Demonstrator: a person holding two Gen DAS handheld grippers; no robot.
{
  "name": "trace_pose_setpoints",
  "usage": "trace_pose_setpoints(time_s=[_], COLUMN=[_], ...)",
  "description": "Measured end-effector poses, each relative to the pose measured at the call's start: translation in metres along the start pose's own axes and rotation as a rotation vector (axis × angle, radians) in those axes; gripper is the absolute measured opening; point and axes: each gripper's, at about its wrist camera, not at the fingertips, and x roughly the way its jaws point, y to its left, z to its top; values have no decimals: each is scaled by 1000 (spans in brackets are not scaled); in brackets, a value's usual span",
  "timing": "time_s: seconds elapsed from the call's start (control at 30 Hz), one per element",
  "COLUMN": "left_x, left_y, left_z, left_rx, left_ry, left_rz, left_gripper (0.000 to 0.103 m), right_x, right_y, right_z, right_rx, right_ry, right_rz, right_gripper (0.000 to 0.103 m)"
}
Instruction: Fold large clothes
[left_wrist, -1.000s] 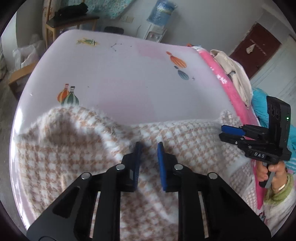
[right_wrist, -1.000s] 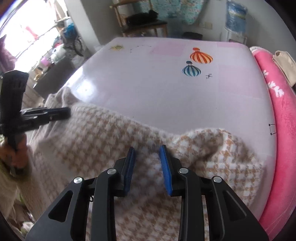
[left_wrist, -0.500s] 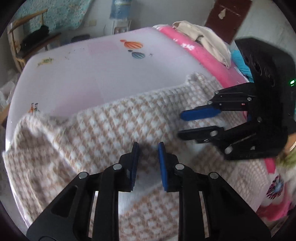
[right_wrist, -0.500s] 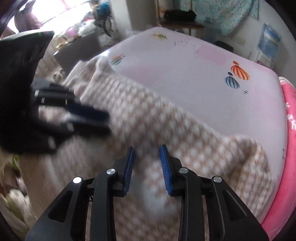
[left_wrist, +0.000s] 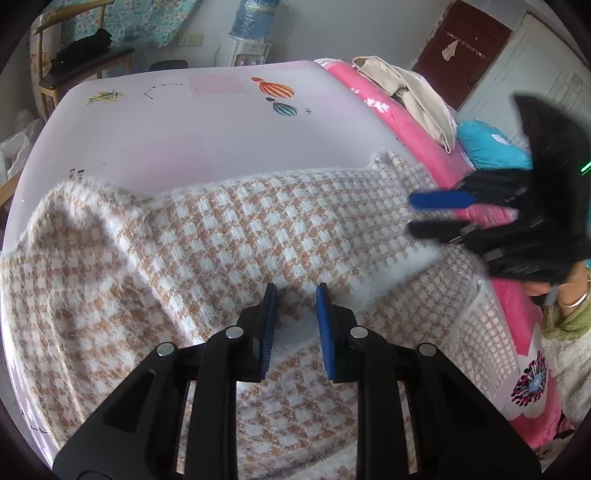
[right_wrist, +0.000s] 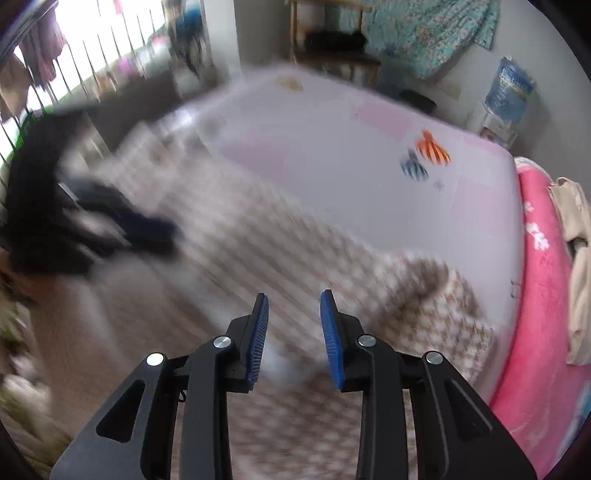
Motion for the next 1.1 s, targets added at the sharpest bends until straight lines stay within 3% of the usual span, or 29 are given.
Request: trace_pose_setpoints(time_s=[0.07, 0.17, 0.33, 0.43, 0.5, 0.57, 0.73, 0.87, 0.97, 1.1], left_x=[0, -3, -5, -6, -6, -7, -14, -41, -45, -3], left_y=[2, 2, 4, 4, 3, 4, 5, 5, 12, 27], left_z=[-1, -4, -7, -9, -10, -11, -8, 5, 21, 24], left_rx=[-12, -13, -24, -38, -39, -44, -56, -38, -69, -108], left_ry=[-2, -11, -29, -37, -46, -52, -38, -113, -151, -29], left_rz=[-12, -10, -17, -11, -4, -2, -13, -16, 13, 132], left_gripper=[21, 21, 21, 21, 21, 21, 21, 21, 24, 23], right_x=[3, -12, -29, -11, 21, 41, 24, -3, 6, 25], right_y=[-14, -26, -9, 8, 18, 23, 14, 8, 5, 1], right_z=[-8, -4, 33, 59, 68, 64, 61, 44, 36, 27], right_rx=[45, 141, 140, 111, 101, 109, 165, 171, 171, 200], right_ry=[-2, 17, -112, -150, -109, -92, -94, -145, -119, -97], right_rz=[59, 55, 124, 145, 150, 154, 180, 163, 138, 155], right_gripper=[29, 29, 31, 31, 31, 31, 31, 32, 32, 34])
